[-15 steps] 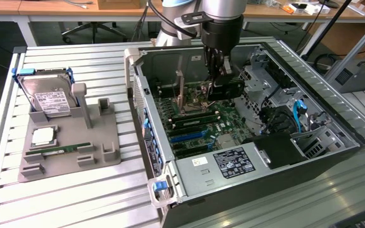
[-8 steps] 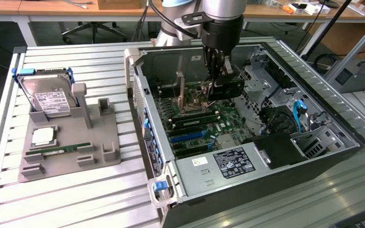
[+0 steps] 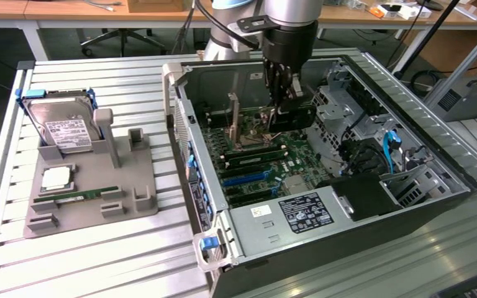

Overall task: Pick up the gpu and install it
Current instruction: 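Insert the gpu into the slot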

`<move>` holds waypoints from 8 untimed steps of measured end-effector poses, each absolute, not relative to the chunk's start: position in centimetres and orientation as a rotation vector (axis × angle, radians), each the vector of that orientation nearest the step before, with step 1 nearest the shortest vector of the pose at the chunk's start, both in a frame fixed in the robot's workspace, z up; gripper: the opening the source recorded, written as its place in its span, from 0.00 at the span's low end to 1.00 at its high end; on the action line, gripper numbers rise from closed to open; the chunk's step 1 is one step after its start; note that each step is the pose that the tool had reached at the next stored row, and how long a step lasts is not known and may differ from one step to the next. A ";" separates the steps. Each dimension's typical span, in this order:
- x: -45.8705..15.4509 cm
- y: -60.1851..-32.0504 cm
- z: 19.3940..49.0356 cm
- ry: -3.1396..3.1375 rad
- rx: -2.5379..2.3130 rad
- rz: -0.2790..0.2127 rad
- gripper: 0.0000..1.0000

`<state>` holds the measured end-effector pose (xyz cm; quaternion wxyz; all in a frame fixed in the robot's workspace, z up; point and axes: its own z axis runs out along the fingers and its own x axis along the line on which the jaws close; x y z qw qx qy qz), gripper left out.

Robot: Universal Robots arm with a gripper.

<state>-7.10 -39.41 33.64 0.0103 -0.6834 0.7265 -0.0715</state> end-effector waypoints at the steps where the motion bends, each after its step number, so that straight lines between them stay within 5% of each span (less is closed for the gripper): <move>1: -7.1 -39.4 33.6 2.275 -2.142 -0.208 0.27; 8: -7.1 -39.4 33.6 2.295 -2.163 -0.169 0.27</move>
